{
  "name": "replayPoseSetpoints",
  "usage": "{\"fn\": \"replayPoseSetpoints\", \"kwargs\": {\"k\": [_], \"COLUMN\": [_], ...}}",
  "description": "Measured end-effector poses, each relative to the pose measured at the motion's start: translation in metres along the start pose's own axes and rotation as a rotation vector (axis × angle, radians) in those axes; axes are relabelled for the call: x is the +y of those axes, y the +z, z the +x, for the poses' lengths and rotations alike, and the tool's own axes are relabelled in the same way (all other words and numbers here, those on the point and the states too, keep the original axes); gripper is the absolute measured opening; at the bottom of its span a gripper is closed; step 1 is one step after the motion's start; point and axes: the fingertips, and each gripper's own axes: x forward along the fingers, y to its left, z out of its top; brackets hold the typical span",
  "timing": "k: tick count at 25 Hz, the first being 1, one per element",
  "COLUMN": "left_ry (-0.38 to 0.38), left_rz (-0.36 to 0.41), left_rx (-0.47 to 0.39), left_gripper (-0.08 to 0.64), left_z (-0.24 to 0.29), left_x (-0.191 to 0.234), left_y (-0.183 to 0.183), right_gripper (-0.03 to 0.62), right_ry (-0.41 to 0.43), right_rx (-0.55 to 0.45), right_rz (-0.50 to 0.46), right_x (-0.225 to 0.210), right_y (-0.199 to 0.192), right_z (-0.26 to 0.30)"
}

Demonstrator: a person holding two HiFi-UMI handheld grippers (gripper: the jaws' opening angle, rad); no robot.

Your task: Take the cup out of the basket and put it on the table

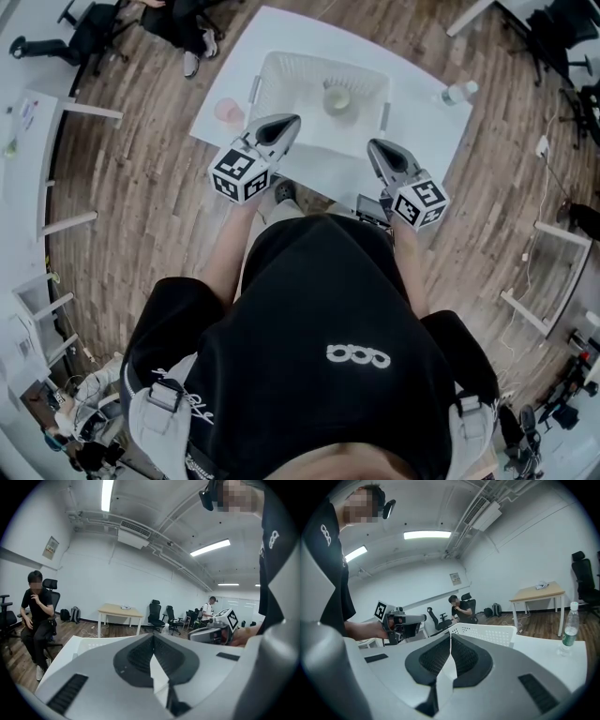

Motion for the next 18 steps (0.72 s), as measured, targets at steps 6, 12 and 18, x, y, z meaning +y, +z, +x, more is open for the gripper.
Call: {"fn": "replayPoseSetpoints", "kwargs": {"k": [6,12,18], "left_ry": [-0.015,-0.046,-0.055], "left_rz": [-0.036,-0.054,-0.053], "left_rx": [-0.032,-0.079,-0.087], "left_gripper": [0.008,0.009,0.009], "left_z": [-0.007,-0.007,-0.006], "left_x": [-0.004,-0.01,-0.012], "left_y": [0.002,0.006,0.005], "right_gripper": [0.026,0.026,0.026], "right_ry": [-0.004,0.0,-0.023], "right_rx": [0.009,0.028,0.144], "right_rz": [-0.019,-0.062,-0.176], "right_x": [-0.003,-0.006,-0.011], "right_y": [0.004,0.009,0.007], "right_z": [-0.005,-0.003,0.011]}}
